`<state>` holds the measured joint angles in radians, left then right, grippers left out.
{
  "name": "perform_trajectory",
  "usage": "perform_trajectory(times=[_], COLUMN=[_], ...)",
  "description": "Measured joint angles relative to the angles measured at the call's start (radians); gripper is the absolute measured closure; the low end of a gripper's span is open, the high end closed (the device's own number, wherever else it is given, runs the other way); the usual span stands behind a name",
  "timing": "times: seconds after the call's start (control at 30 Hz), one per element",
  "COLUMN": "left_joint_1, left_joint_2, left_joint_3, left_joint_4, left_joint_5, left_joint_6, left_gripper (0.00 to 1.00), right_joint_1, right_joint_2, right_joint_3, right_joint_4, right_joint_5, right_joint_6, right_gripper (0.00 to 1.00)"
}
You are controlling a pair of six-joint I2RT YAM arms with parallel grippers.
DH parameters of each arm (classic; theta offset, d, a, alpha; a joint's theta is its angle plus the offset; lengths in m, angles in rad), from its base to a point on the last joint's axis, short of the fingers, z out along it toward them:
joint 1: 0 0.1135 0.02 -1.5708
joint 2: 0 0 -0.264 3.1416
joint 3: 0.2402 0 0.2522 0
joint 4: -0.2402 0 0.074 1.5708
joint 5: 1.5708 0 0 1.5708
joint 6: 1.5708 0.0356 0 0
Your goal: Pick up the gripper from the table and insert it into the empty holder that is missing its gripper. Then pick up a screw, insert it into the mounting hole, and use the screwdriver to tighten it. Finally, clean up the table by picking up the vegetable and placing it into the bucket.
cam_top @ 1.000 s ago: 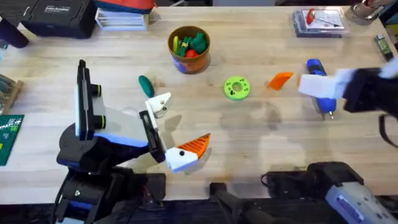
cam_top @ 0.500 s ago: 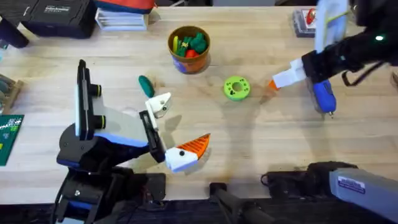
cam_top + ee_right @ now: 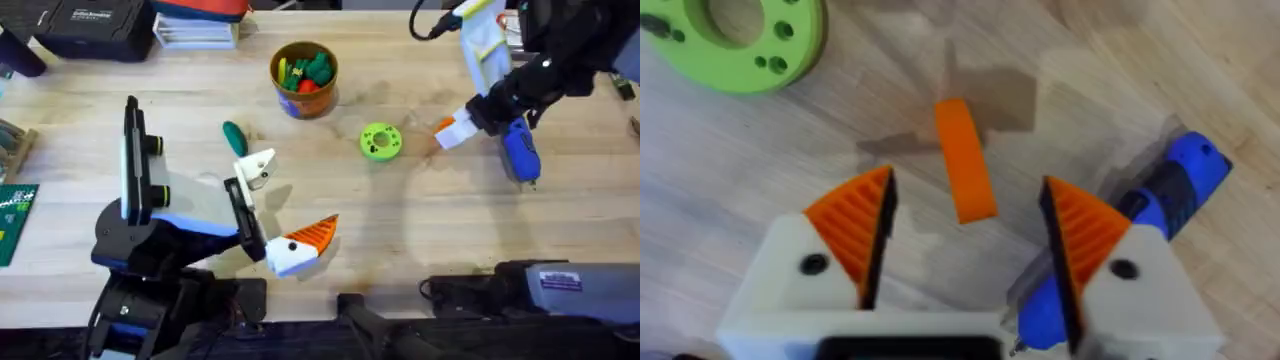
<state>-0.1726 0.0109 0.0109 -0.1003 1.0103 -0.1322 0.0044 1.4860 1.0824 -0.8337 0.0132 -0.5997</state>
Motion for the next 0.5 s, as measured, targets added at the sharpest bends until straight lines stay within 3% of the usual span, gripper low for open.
perform_trajectory(times=[0.13, 0.33, 0.5], left_joint_1=[0.000, 0.000, 0.000], left_joint_2=[0.000, 0.000, 0.000], left_joint_3=[0.000, 0.000, 0.000], left_joint_4=[0.000, 0.000, 0.000], left_joint_5=[0.000, 0.000, 0.000], left_joint_6=[0.000, 0.000, 0.000], left_gripper=[0.015, 0.015, 0.015], right_joint_1=[0.000, 0.000, 0.000], right_joint_2=[0.013, 0.013, 0.013], right_joint_3=[0.000, 0.001, 0.001], right_joint_4=[0.000, 0.001, 0.002], right_joint_5=[0.001, 0.001, 0.001], right_joint_6=[-0.009, -0.011, -0.011], right_gripper=[0.438, 0.727, 0.761])
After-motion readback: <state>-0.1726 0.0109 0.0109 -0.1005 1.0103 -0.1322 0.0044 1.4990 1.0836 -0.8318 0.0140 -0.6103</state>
